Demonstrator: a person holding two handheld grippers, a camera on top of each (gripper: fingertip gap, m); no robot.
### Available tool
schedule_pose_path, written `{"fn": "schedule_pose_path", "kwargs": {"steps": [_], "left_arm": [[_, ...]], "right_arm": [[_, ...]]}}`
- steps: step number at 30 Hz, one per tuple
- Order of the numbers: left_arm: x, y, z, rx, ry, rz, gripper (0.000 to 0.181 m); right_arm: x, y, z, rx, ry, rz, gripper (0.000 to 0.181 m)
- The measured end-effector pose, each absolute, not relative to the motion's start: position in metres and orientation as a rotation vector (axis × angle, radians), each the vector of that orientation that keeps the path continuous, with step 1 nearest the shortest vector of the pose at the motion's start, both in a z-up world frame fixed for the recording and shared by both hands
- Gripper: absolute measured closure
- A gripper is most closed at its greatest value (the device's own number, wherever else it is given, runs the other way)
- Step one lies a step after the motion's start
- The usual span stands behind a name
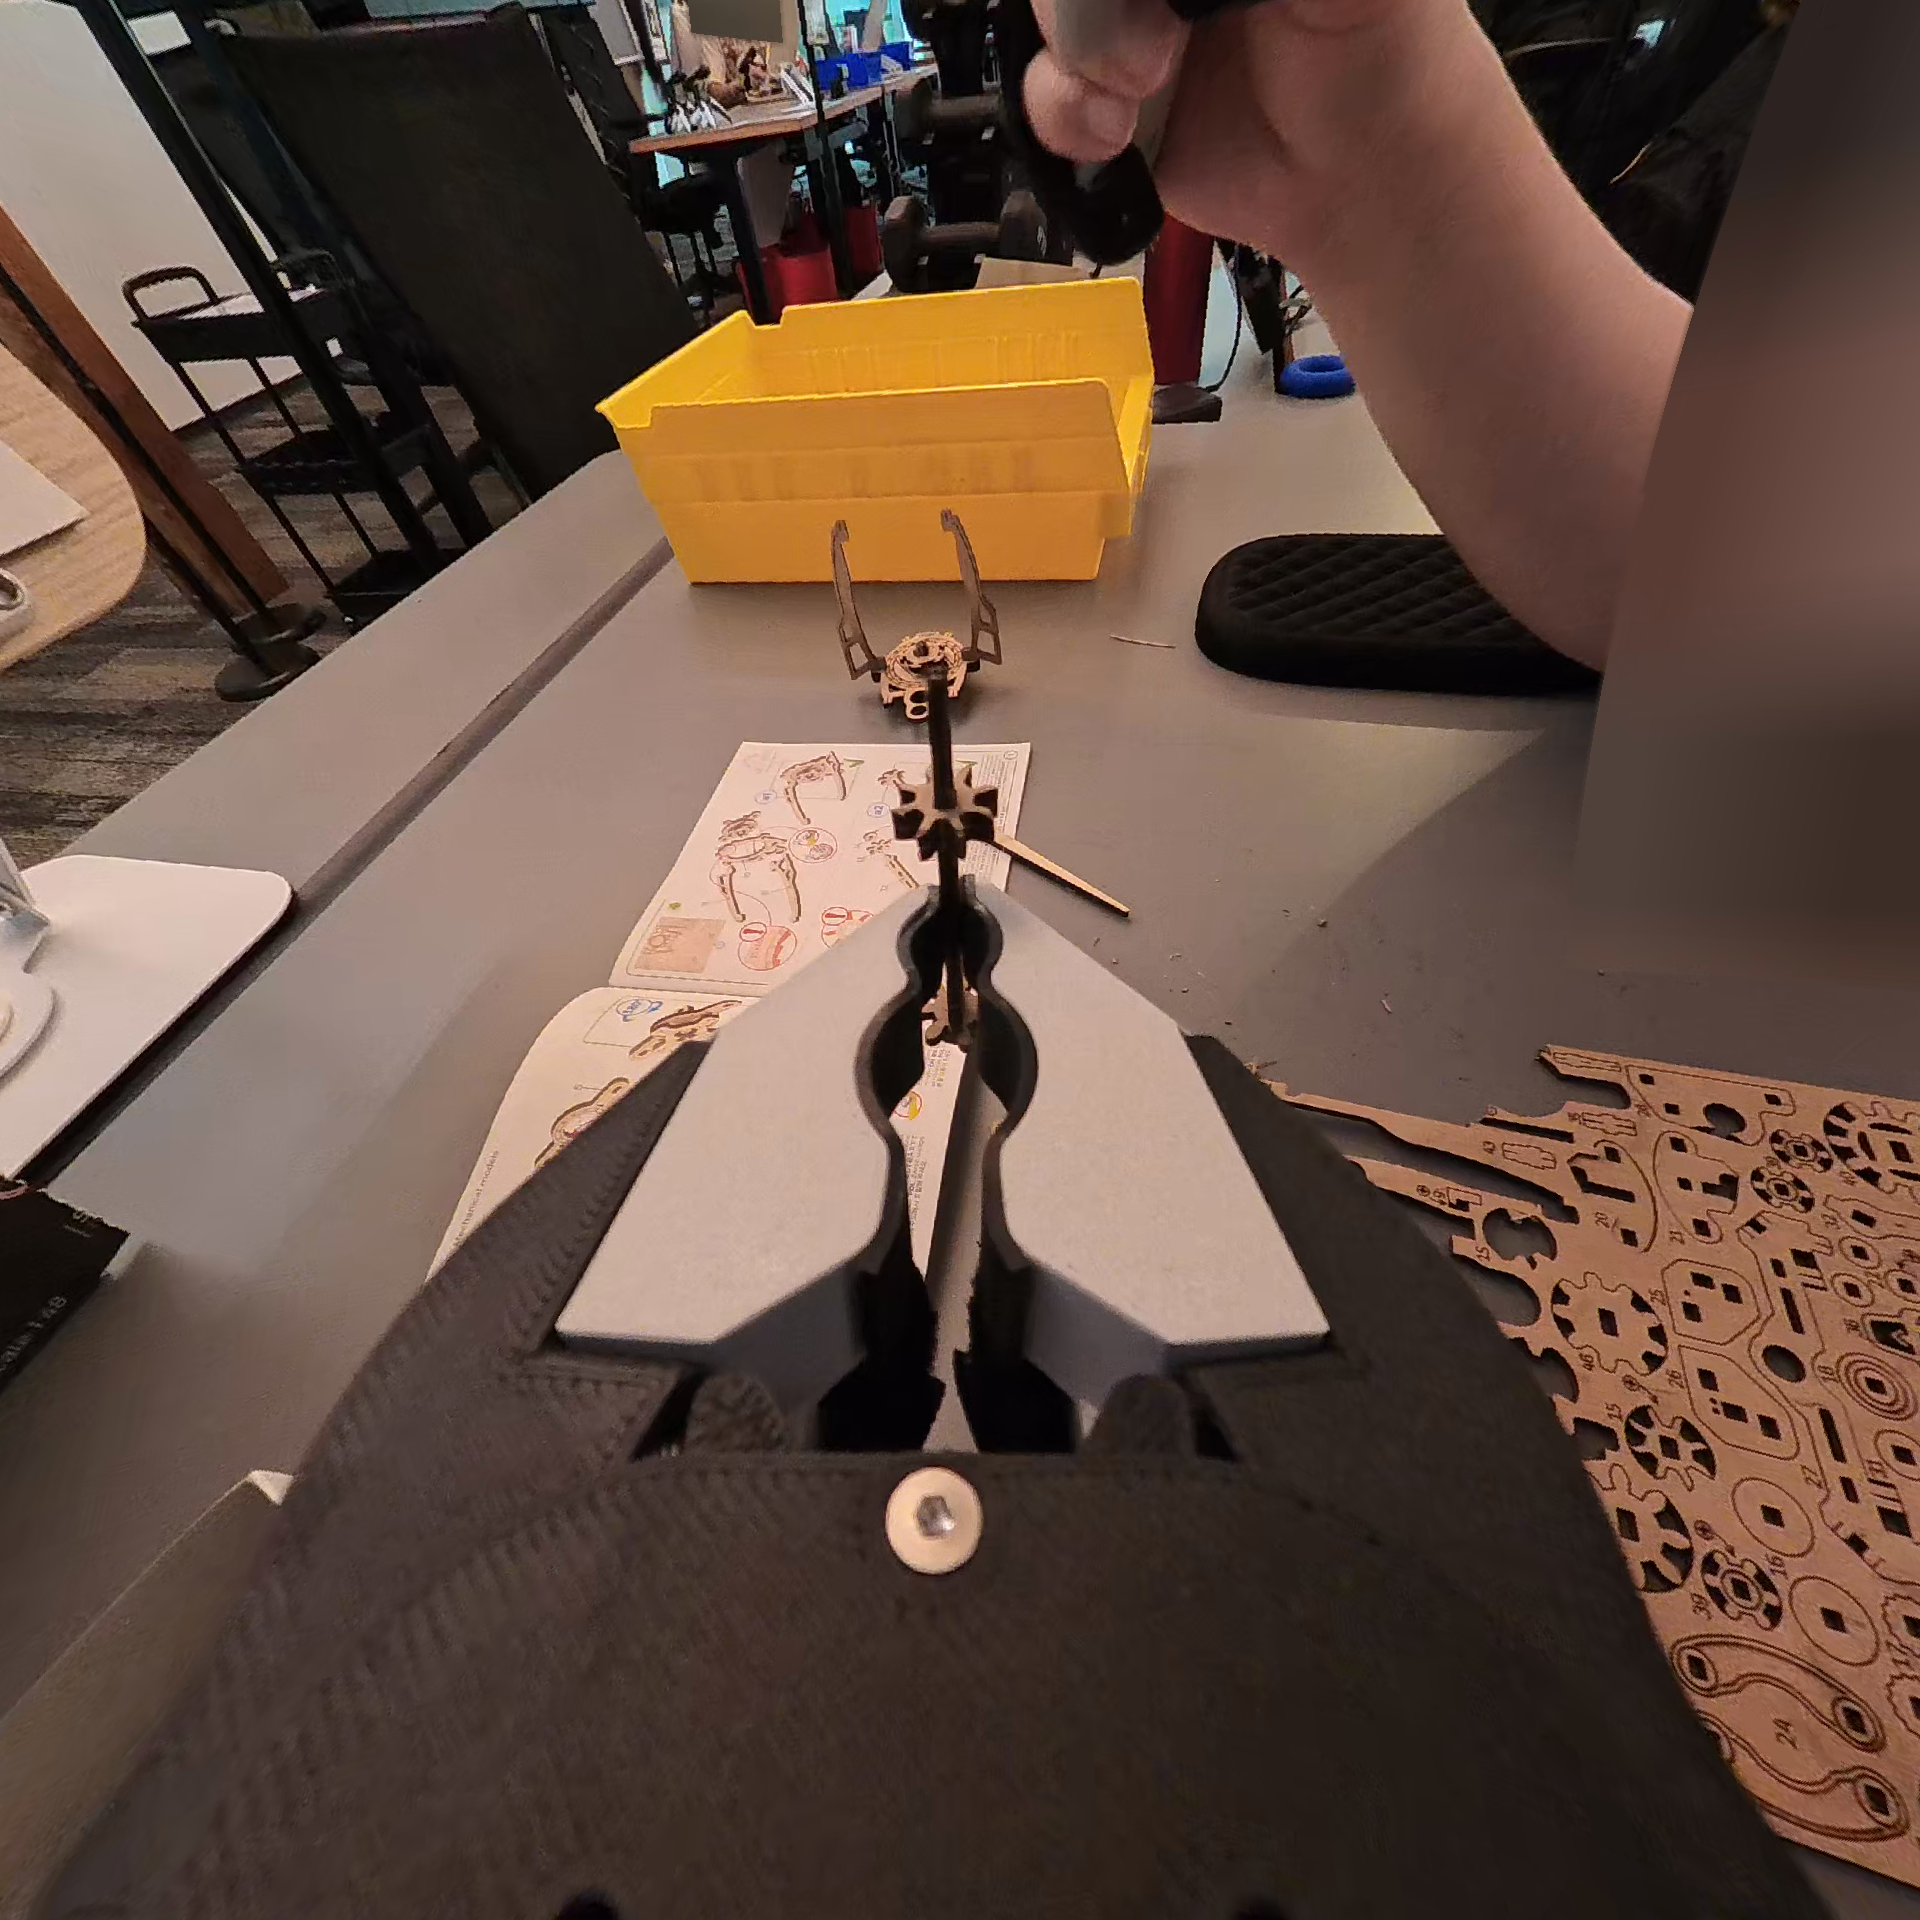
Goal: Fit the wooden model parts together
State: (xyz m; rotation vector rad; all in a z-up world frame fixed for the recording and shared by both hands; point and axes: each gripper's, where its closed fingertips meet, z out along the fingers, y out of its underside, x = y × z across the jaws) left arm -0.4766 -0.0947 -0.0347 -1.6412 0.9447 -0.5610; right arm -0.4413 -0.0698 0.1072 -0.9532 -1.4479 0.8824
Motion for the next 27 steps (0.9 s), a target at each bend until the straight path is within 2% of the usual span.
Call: {"fn": "schedule_pose_path", "kwargs": {"steps": [18, 27], "left_arm": [[-0.468, -0.103, -0.046, -1.646, 1.054, -0.546, 0.181], [-0.458, -0.11, -0.046, -1.55, 1.182, -0.39, 0.181]], "right_arm": [[-0.444, -0.065, 0.105, -0.959, -1.441, 0.836, 0.181], [-0.446, -0.066, 0.102, -0.956, -1.456, 0.812, 0.181]]}}
